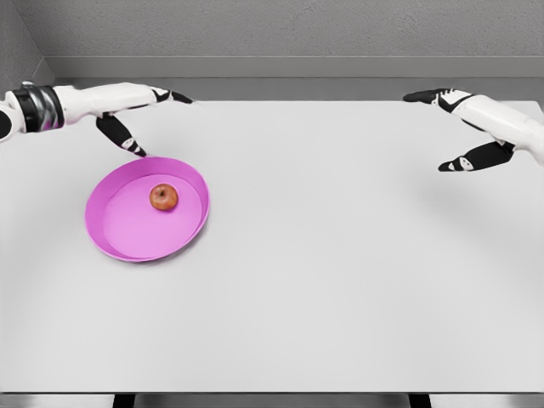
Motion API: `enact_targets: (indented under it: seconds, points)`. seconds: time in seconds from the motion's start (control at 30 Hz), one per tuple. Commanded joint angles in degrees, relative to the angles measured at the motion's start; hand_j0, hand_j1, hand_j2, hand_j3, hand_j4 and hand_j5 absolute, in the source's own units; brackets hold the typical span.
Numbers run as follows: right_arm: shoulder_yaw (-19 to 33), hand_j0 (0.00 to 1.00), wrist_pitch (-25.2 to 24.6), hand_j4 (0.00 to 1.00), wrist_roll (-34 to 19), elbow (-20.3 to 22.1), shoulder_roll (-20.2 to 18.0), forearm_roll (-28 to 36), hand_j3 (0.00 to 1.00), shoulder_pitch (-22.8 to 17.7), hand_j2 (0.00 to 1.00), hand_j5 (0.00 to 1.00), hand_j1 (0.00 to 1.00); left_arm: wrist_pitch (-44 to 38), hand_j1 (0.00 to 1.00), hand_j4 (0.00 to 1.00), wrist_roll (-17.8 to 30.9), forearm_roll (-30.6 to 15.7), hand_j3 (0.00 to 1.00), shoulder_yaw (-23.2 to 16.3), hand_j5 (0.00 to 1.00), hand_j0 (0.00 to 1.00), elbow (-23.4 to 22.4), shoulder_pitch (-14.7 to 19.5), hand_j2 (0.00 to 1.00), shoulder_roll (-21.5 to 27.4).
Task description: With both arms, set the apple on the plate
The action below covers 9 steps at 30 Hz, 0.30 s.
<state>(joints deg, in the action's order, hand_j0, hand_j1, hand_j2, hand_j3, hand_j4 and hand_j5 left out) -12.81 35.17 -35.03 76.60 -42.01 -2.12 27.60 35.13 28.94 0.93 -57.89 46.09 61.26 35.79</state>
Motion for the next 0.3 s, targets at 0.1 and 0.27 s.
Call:
enact_targets:
  seconds: [0.1, 0.27]
  points:
    - [0.0, 1.0, -0.2, 1.0, 0.0, 0.0, -0.1, 0.5, 1.0, -0.1, 1.0, 1.0, 1.0, -0.1, 1.0, 1.0, 0.0, -1.5, 1.0, 0.4, 1.0, 1.0, -4.9, 0.0, 1.0, 0.0]
    - [0.1, 1.0, -0.2, 1.0, 0.0, 0.1, -0.4, 0.5, 1.0, -0.1, 1.0, 1.0, 1.0, -0.1, 1.0, 1.0, -0.1, -1.5, 1.0, 0.5, 1.0, 1.0, -7.1, 0.0, 1.0, 0.0]
